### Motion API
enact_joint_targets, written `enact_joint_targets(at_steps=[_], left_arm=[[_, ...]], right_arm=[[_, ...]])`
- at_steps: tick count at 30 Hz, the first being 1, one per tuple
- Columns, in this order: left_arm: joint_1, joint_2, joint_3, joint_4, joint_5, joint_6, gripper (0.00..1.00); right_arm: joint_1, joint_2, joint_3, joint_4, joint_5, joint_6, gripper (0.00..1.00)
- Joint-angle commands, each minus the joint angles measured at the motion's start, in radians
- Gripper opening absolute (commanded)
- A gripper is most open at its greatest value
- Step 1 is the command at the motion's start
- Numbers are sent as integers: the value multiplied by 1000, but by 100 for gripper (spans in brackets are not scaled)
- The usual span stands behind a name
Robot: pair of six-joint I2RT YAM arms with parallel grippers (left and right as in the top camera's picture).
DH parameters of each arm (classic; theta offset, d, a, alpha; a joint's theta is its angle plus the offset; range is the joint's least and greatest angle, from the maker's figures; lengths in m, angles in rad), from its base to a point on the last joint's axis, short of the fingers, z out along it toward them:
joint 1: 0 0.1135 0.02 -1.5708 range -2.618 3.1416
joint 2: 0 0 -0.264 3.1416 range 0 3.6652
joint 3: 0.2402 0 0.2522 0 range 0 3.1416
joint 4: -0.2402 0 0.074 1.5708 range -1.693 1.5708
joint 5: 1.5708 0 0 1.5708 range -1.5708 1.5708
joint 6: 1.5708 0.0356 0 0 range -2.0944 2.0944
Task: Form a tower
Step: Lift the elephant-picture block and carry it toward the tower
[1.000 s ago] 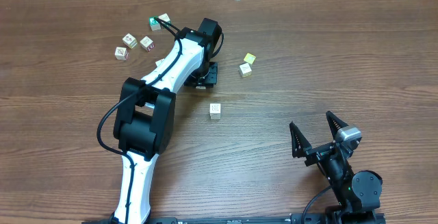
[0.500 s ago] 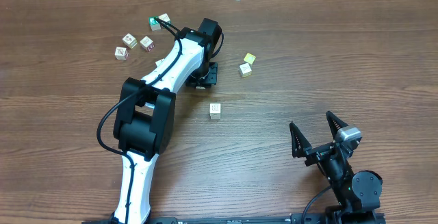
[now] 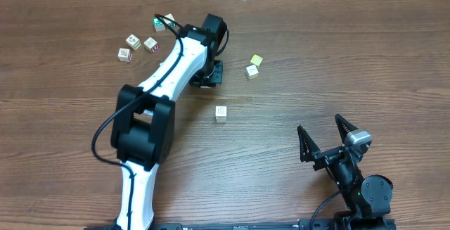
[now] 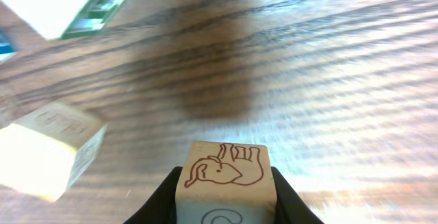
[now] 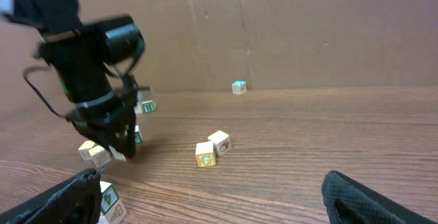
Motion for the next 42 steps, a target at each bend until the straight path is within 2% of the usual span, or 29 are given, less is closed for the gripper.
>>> enact_joint_targets(at_steps=[1, 9, 16, 19, 25, 27, 28, 31, 32, 34, 36, 38, 40, 42], left_arm=[[0, -94, 24, -24, 8, -19, 24], [0, -231, 24, -73, 10, -89, 22], [0, -324, 24, -102, 74, -132, 15], [0, -332, 24, -107, 113, -132, 19], [0, -332, 24, -102, 127, -131, 20], [0, -332, 24, -101, 128, -131, 24], [0, -332, 24, -100, 128, -131, 23], [-2, -332, 24, -101, 130, -130, 6], [-2, -332, 24, -103, 135, -127, 4], [-2, -332, 24, -103, 135, -127, 7], [-2, -332, 24, -103, 135, -127, 18], [-2, -332, 24, -103, 135, -128, 24], [-2, -332, 24, -105, 135, -128, 24], [-2, -332, 24, -108, 135, -129, 18]], right_arm=[[-5, -9, -10, 5, -1, 2, 100], [-5, -9, -10, 5, -1, 2, 100], [-5, -9, -10, 5, -1, 2, 100], [-5, -9, -10, 5, -1, 2, 100], [-5, -9, -10, 5, -1, 2, 100], [-5, -9, -10, 5, -1, 2, 100], [-5, -9, -10, 5, -1, 2, 100], [-5, -9, -10, 5, -1, 2, 100], [-5, -9, -10, 5, -1, 2, 100], [-5, -9, -10, 5, -1, 2, 100], [-5, -9, -10, 5, -1, 2, 100], [-5, -9, -10, 5, -1, 2, 100], [-5, -9, -10, 5, -1, 2, 100], [-5, -9, -10, 5, -1, 2, 100]])
